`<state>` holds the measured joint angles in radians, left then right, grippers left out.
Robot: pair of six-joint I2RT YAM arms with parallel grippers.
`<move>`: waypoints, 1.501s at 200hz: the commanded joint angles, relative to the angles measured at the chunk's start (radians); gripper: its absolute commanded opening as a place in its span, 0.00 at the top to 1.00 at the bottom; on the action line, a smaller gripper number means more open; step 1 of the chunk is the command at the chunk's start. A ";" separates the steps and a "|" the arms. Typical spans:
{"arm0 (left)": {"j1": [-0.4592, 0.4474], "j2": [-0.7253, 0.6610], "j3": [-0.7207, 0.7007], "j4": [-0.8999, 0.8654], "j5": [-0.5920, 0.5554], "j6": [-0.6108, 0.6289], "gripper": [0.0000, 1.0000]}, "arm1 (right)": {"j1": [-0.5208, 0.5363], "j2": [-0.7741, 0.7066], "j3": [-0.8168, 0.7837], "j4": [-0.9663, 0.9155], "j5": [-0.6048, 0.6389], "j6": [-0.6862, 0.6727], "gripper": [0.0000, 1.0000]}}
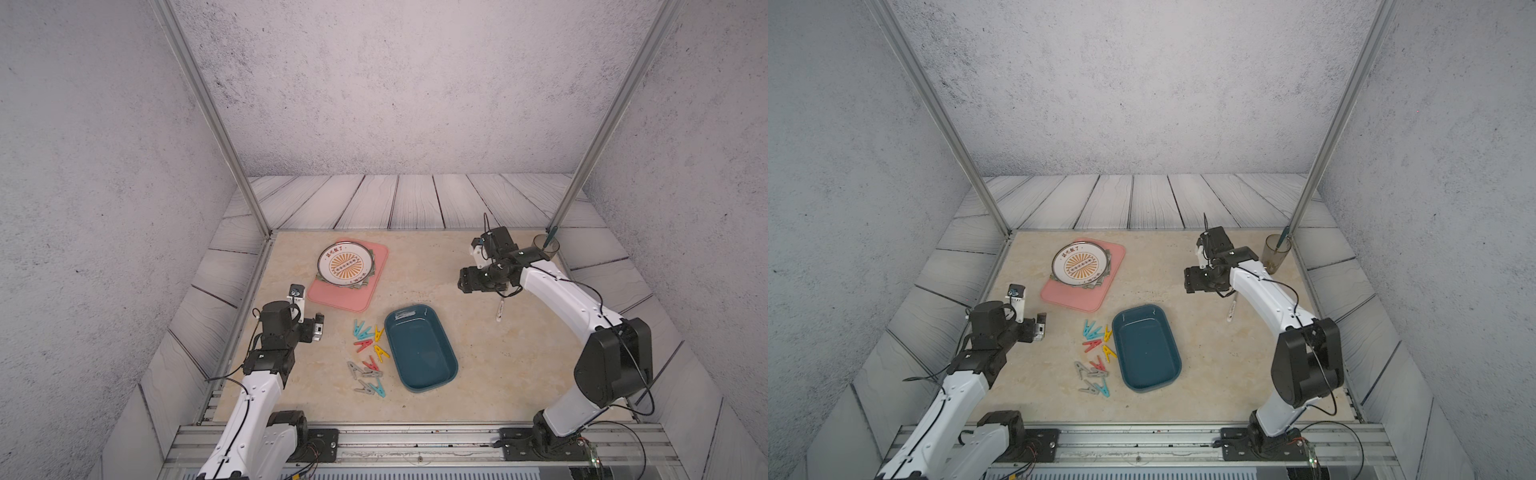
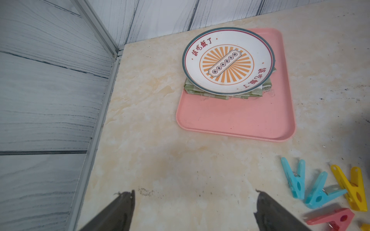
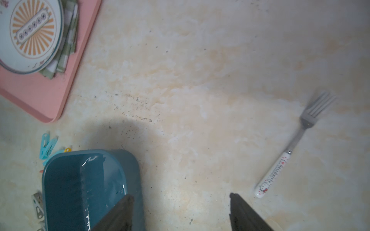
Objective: Take the clothespins out of the storage box
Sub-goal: Reset both arms
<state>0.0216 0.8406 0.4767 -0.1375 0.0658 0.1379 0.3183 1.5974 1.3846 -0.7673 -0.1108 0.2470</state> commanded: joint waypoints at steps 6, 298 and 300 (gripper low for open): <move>0.007 0.009 -0.012 0.043 0.038 -0.022 0.01 | -0.033 -0.100 -0.058 0.072 0.088 0.004 0.10; 0.009 0.121 -0.147 0.452 0.002 -0.088 0.02 | -0.291 -0.334 -0.818 0.912 0.097 -0.173 0.01; 0.008 0.125 -0.150 0.465 0.001 -0.091 0.02 | -0.291 -0.337 -0.828 0.927 0.098 -0.175 0.01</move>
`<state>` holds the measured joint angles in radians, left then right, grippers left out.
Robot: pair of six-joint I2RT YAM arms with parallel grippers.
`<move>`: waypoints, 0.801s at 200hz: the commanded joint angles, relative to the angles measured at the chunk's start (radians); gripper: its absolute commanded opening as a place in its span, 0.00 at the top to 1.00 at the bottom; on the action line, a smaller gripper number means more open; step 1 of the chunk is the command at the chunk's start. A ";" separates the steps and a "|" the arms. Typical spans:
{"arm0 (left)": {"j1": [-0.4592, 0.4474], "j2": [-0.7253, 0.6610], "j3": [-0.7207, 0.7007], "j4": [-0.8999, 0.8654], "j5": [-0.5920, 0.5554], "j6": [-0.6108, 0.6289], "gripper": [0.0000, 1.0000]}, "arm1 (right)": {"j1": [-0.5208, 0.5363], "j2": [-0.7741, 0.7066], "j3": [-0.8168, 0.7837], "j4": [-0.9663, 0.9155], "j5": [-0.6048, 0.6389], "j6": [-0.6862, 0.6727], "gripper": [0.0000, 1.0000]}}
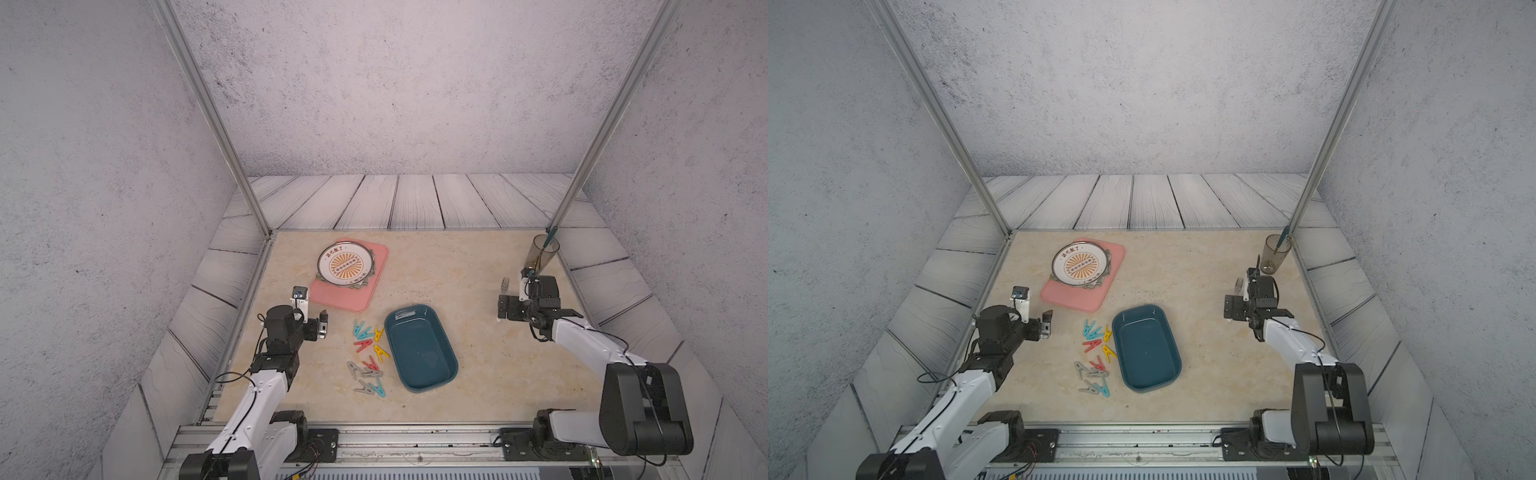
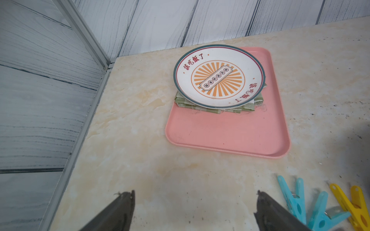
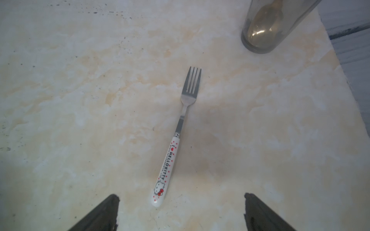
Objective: Take the clothespins out of the storage box
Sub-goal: Reset both arms
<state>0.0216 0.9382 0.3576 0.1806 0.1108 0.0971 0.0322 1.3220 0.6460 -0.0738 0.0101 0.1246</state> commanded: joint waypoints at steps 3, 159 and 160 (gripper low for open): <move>0.008 0.031 -0.037 0.166 -0.046 -0.053 0.02 | -0.006 -0.064 -0.105 0.261 -0.021 -0.054 0.01; 0.007 0.425 -0.011 0.628 0.024 -0.067 0.02 | -0.076 0.168 -0.201 0.784 -0.027 -0.042 0.01; 0.007 0.428 -0.010 0.630 0.025 -0.068 0.02 | -0.076 0.169 -0.201 0.785 -0.027 -0.042 0.01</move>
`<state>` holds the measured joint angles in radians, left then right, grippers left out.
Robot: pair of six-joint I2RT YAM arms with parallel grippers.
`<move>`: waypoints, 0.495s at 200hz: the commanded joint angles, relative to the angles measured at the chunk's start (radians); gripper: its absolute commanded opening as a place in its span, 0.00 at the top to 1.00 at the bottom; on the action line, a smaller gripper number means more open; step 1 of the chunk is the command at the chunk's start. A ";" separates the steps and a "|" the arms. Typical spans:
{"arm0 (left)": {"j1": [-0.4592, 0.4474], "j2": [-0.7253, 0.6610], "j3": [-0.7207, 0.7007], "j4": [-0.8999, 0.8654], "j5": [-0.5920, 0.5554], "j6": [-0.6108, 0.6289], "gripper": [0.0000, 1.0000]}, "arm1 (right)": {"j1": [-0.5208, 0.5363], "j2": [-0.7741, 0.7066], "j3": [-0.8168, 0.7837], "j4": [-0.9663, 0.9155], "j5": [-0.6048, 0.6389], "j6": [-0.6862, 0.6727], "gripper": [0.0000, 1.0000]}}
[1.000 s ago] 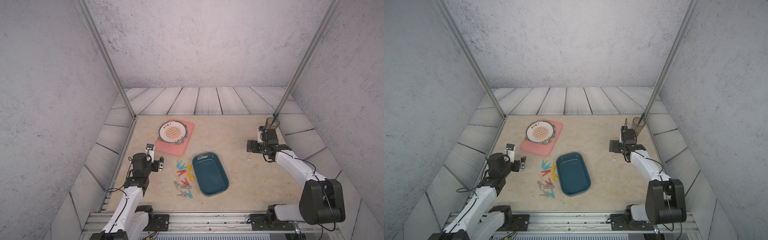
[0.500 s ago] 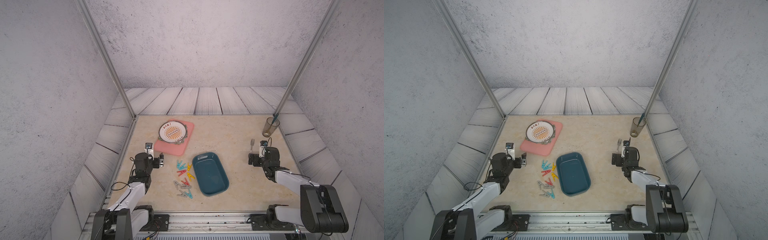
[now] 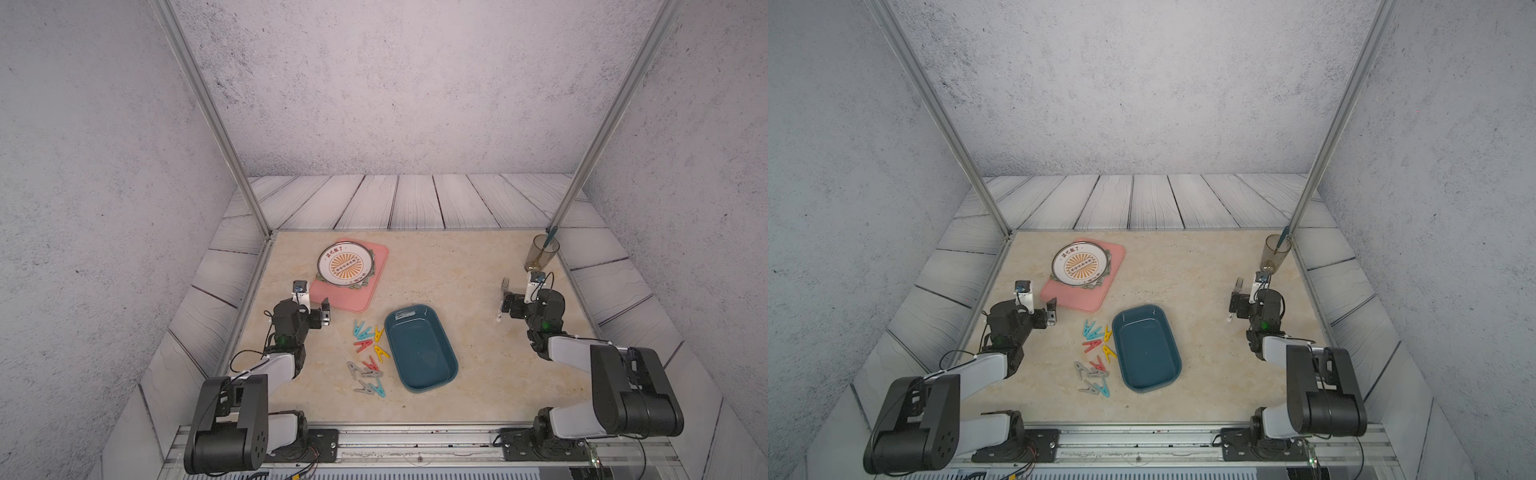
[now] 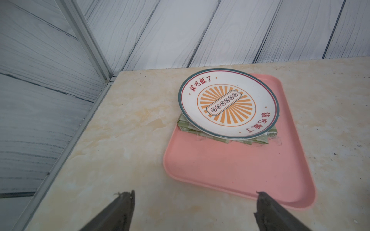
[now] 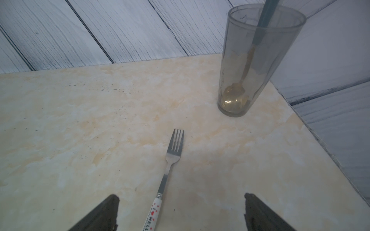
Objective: Take the clothespins out of the storage box
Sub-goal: Reset both arms
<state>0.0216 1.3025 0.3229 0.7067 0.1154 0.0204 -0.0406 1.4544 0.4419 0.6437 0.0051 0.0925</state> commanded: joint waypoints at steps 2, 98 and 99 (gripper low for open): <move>0.007 0.069 0.027 0.104 0.021 0.008 0.02 | -0.003 0.038 0.002 0.070 -0.022 -0.010 0.01; -0.005 0.191 0.033 0.197 0.055 0.040 0.02 | -0.001 0.067 0.001 0.095 -0.030 -0.023 0.01; -0.005 0.191 0.034 0.197 0.056 0.040 0.02 | -0.002 0.068 0.002 0.094 -0.032 -0.022 0.01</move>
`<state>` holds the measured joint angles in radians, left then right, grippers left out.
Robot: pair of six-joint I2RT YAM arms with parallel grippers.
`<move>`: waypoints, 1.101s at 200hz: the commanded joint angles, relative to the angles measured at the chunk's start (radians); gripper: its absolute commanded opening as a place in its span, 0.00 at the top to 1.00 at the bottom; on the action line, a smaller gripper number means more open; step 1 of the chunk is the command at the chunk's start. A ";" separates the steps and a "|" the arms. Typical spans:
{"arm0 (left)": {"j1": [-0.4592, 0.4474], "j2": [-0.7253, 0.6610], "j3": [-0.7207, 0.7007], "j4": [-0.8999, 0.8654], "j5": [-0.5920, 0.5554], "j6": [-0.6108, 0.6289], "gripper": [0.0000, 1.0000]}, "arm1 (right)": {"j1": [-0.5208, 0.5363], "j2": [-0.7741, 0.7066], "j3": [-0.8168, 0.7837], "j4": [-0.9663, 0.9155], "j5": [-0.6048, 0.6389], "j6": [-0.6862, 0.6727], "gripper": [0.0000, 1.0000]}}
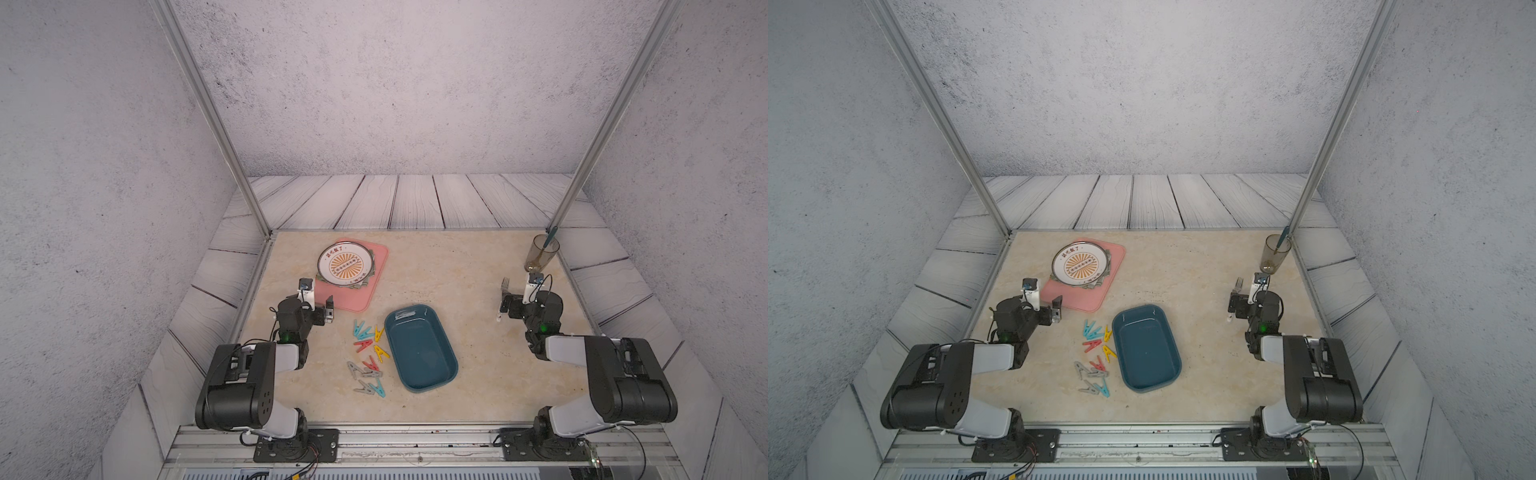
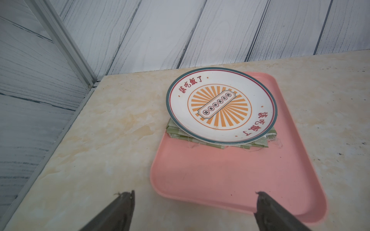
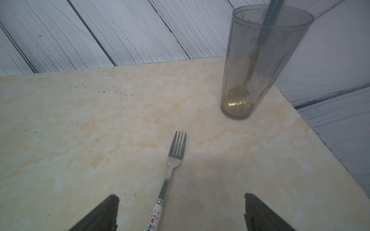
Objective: Take the clothespins out of the storage box
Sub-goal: Reset both arms
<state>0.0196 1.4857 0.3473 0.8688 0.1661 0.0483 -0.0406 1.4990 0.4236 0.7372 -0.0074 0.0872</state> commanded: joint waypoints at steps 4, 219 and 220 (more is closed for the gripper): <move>-0.003 0.008 0.012 0.033 0.003 0.013 0.02 | 0.000 0.025 0.026 -0.010 -0.021 -0.020 0.01; -0.006 0.028 0.076 -0.063 -0.017 0.008 0.02 | 0.012 0.019 0.007 0.018 -0.180 -0.102 0.01; -0.007 0.028 0.076 -0.063 -0.017 0.008 0.02 | 0.013 0.019 0.009 0.014 -0.174 -0.098 0.01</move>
<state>0.0151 1.5066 0.4068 0.8108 0.1501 0.0521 -0.0273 1.5021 0.4137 0.7471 -0.1883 -0.0185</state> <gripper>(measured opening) 0.984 0.991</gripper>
